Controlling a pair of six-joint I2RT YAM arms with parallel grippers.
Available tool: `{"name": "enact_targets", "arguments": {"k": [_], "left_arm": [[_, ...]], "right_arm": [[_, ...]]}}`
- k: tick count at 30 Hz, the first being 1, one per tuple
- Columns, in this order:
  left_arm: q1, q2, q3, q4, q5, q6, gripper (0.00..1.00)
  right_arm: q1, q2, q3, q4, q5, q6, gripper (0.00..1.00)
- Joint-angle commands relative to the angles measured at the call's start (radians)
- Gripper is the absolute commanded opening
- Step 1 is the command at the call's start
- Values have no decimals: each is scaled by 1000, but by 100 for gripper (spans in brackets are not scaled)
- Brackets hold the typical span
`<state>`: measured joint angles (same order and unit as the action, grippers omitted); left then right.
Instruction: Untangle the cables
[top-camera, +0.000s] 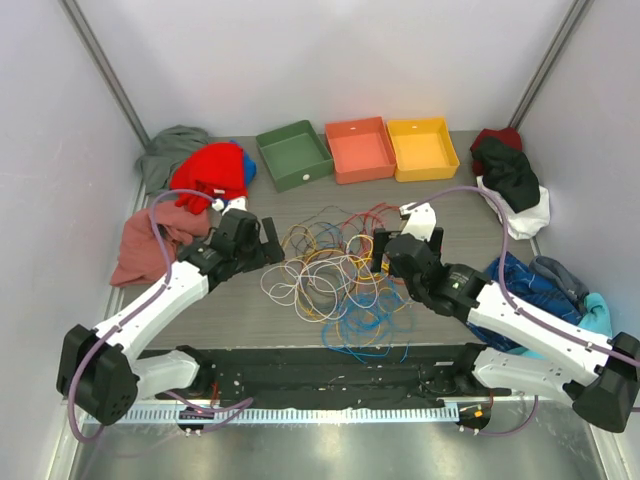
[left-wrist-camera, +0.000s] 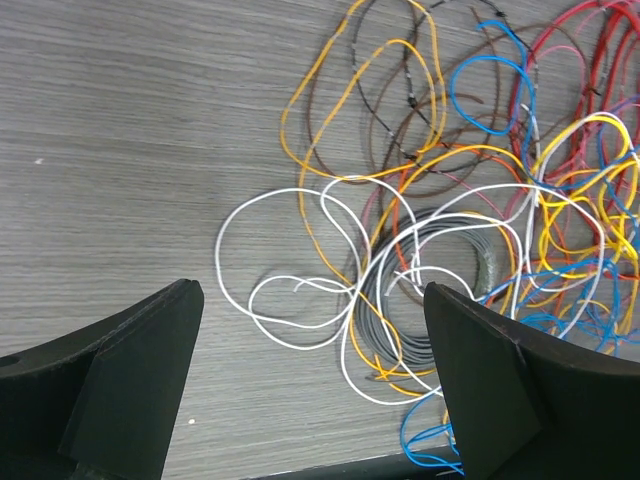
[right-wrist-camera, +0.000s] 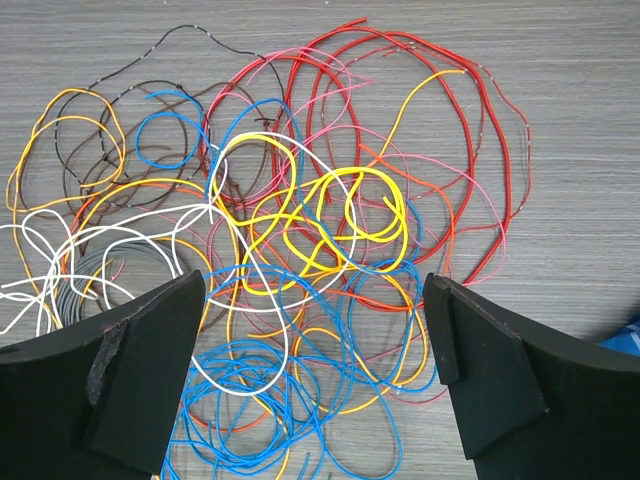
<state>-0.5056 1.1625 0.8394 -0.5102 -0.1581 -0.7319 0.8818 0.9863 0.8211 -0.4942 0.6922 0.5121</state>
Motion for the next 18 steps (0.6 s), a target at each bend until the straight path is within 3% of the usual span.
{"name": "enact_targets", "arguments": {"k": [1,3,12,18], "left_arm": [[-37,-9,-8,122,34,-26,97],[-71,20,-20,153,32,-26,90],[-212,227,78,240,-18,-66,89],[-260,397,205,243,-69,17,75]], "right_arm": [[0,9,-7,28,3,28,99],[2,9,-16,32,6,28,99],[2,-1,-45,43,-10,43,99],[2,-24,-56,40,6,54,99]]}}
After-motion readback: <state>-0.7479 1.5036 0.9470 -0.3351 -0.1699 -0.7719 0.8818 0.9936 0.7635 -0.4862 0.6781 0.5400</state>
